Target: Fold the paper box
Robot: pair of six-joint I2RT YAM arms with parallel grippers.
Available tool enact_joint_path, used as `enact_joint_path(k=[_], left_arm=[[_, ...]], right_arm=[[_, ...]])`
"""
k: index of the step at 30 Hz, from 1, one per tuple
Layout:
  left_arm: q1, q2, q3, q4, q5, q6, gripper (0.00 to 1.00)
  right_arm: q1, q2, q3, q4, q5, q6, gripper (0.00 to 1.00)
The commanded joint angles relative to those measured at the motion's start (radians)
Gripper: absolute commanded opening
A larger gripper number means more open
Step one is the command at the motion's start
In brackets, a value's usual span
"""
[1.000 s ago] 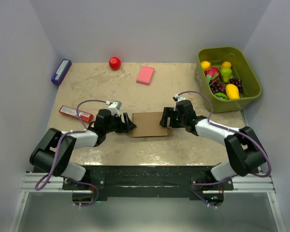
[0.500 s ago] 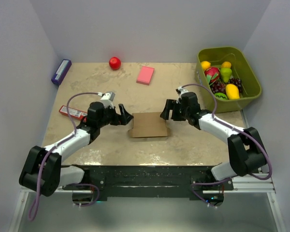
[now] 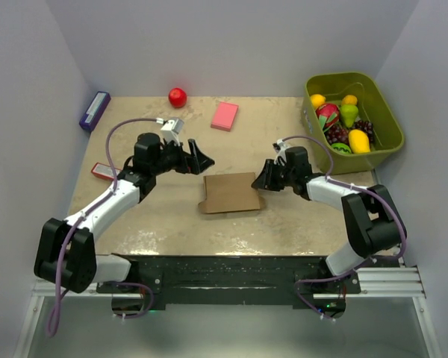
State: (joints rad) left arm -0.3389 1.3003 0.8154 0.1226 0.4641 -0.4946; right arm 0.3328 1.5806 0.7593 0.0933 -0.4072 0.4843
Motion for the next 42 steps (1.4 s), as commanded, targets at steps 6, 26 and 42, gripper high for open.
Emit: enact_joint_path(k=[6,26,42], left_arm=[[0.032,0.010,-0.041,0.088,0.117,0.016,0.99],[0.031,0.168,-0.117,0.136,0.194,-0.087,1.00],[-0.026,0.320,-0.157,0.442,0.308,-0.315,1.00]], right_arm=[[-0.073,0.042,-0.078,0.060,-0.093,0.016,0.00],[-0.150,0.061,-0.117,0.075,-0.111,0.008,0.00],[-0.150,0.062,-0.109,0.077,-0.110,-0.006,0.00]])
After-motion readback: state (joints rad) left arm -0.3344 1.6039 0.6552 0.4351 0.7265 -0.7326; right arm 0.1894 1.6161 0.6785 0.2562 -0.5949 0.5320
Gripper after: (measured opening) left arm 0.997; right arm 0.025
